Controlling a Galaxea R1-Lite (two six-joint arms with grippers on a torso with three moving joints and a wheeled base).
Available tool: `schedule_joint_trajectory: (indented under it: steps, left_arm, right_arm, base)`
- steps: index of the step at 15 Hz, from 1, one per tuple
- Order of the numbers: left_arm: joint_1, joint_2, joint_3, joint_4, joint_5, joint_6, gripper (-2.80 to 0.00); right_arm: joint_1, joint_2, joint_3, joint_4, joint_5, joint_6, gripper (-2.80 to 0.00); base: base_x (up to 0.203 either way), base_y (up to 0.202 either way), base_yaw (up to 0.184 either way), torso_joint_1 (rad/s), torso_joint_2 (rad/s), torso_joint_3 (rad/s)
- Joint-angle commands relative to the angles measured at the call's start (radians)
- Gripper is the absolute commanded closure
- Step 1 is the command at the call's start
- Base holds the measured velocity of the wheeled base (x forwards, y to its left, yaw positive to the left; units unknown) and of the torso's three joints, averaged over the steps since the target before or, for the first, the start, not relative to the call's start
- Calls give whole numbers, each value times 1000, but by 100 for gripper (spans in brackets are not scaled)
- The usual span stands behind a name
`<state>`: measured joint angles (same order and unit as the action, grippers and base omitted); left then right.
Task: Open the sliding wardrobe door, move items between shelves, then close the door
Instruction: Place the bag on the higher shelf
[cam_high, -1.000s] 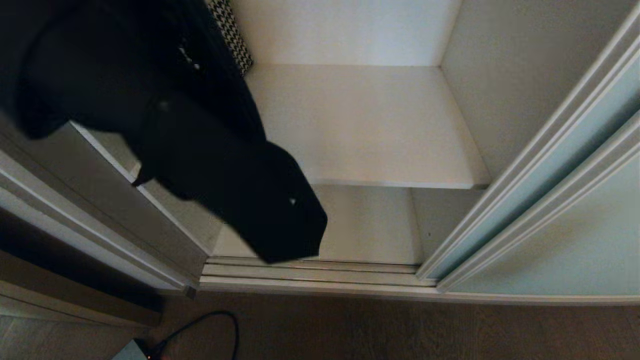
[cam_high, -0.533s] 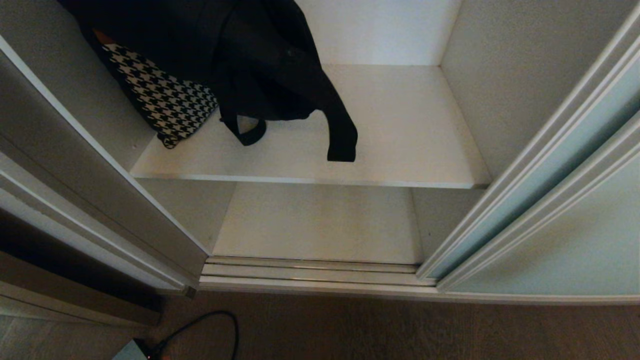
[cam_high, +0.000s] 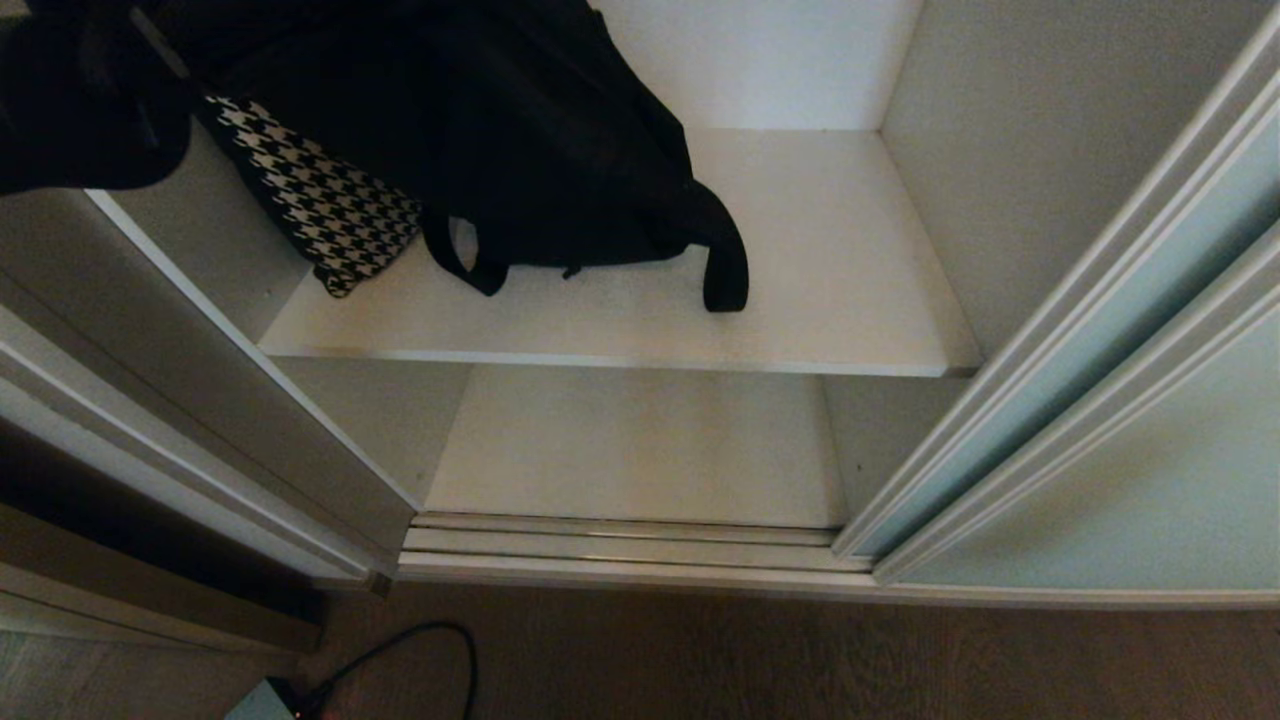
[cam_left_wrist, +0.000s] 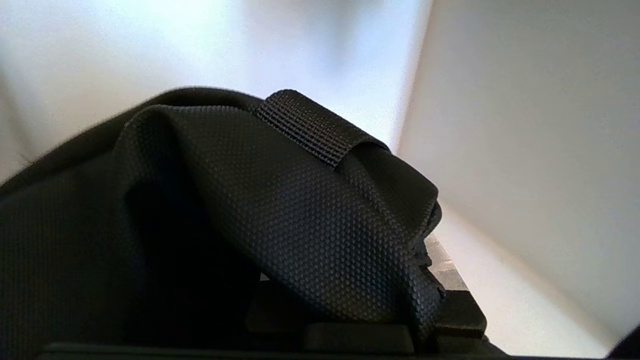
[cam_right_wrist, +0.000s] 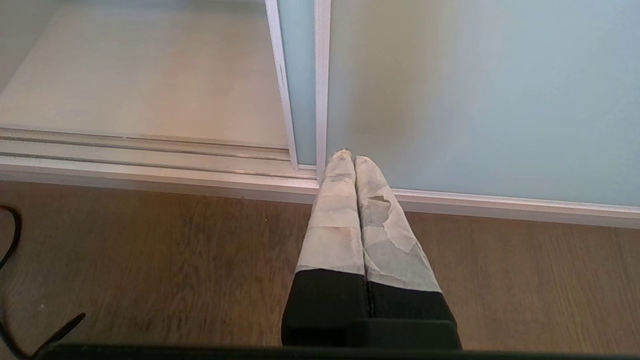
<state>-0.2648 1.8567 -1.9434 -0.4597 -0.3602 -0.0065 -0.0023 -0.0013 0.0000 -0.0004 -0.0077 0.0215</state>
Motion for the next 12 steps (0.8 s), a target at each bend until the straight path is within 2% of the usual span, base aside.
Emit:
schedule_joint_trajectory:
  steps: [1, 3, 6, 10, 12]
  left_arm:
    - [-15, 86, 1, -6, 20, 0, 0]
    - [-31, 129, 0, -44, 139, 9, 0]
    - [-57, 173, 1, -79, 271, 4, 0]
    - [-67, 241, 0, -76, 321, -52, 0]
    - [-67, 256, 1, -77, 416, -69, 0]
  right_arm:
    - [0, 1, 0, -1, 0, 0, 0]
    - [1, 1, 1, 0, 0, 0, 0]
    - [-1, 1, 0, 0, 0, 0, 0]
    - [-1, 1, 1, 0, 0, 1, 0]
    - [-1, 1, 1, -1, 0, 0, 0]
  base:
    - [0, 0, 0, 0, 0, 0]
    - [0, 0, 0, 0, 0, 0]
    - [0, 0, 0, 0, 0, 0]
    - [0, 0, 0, 0, 0, 0]
    - [0, 0, 0, 0, 0, 0]
